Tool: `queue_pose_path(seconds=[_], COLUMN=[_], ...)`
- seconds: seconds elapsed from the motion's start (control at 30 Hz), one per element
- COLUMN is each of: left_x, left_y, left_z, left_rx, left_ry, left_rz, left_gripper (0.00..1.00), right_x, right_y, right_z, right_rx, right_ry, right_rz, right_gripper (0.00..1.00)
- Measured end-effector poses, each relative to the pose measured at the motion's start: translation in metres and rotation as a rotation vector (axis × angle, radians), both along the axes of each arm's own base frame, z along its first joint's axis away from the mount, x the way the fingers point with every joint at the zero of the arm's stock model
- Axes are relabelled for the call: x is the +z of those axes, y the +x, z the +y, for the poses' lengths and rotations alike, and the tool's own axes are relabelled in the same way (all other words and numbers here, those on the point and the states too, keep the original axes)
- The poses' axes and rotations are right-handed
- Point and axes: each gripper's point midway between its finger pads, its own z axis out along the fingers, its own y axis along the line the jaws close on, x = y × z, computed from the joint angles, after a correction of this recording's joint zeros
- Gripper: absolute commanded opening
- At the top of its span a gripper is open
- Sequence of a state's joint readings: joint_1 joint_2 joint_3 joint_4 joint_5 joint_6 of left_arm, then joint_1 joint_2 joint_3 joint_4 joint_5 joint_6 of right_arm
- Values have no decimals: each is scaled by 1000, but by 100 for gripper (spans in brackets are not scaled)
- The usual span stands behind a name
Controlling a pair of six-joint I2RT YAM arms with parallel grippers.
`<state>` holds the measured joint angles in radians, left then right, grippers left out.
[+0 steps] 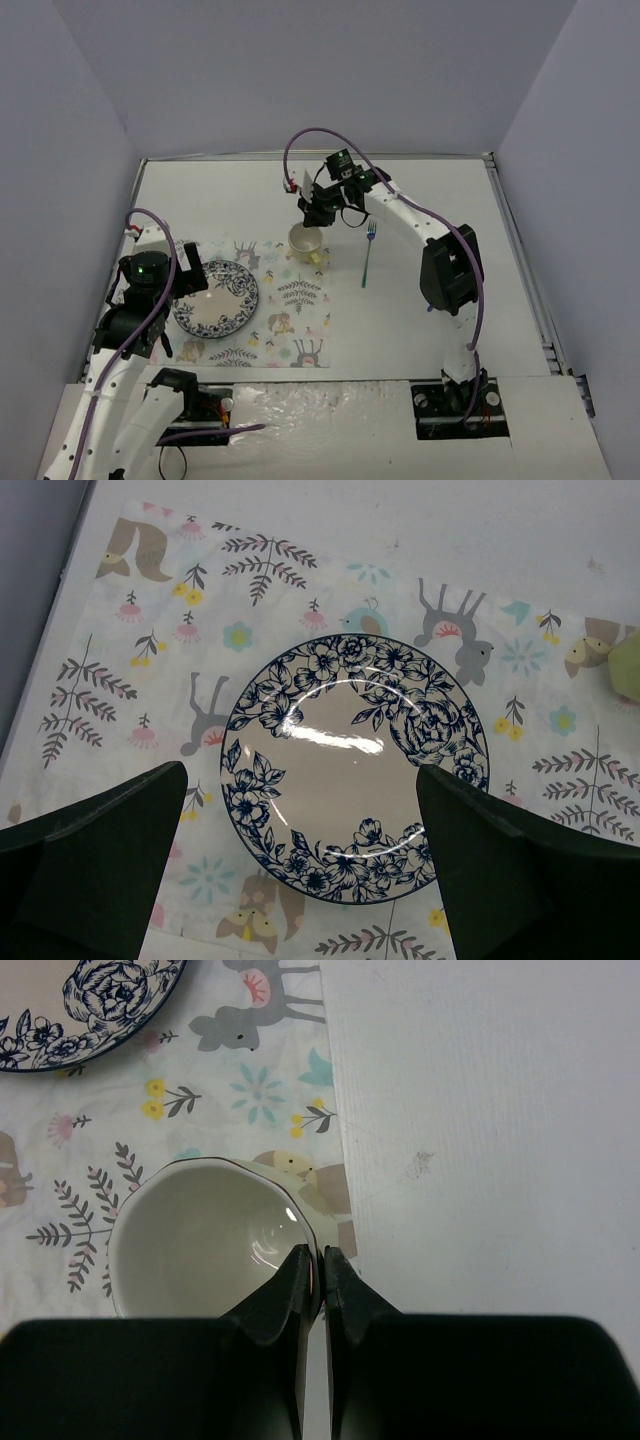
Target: Set the dinner table for one person
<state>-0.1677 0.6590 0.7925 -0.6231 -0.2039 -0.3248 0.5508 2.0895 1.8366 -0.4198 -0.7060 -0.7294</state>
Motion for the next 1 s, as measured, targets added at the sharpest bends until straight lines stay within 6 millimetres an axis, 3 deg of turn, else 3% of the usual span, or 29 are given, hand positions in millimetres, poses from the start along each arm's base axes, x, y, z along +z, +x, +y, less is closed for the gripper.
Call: queue_pose_path(seconds=[1.0], left_x=[0], left_y=[0], left_z=[0], left_rx=[0], left_ry=[0], left_rz=[0], left_gripper=[97], right_x=[-23], right_y=[-14], right_z=[7], right_rx=[75], right_ry=[-8], right_rz=[83], right_gripper=[0])
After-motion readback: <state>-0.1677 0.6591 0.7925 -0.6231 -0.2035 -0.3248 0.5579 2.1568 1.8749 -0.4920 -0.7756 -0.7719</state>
